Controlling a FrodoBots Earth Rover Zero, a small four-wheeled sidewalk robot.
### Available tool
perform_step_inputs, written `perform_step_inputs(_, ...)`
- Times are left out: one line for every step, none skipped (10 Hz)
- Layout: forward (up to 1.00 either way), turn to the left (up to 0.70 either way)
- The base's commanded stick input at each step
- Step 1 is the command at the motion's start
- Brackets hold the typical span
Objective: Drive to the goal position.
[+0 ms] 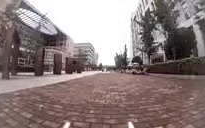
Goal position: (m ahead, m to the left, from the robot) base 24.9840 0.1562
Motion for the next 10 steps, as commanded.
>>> perform_step_inputs(0.45,0.00)
perform_step_inputs(0.45,0.00)
perform_step_inputs(0.45,0.00)
perform_step_inputs(0.45,0.00)
perform_step_inputs(0.45,0.00)
perform_step_inputs(0.45,0.00)
perform_step_inputs(0.45,0.00)
perform_step_inputs(0.45,0.00)
perform_step_inputs(0.45,0.00)
perform_step_inputs(0.45,0.00)
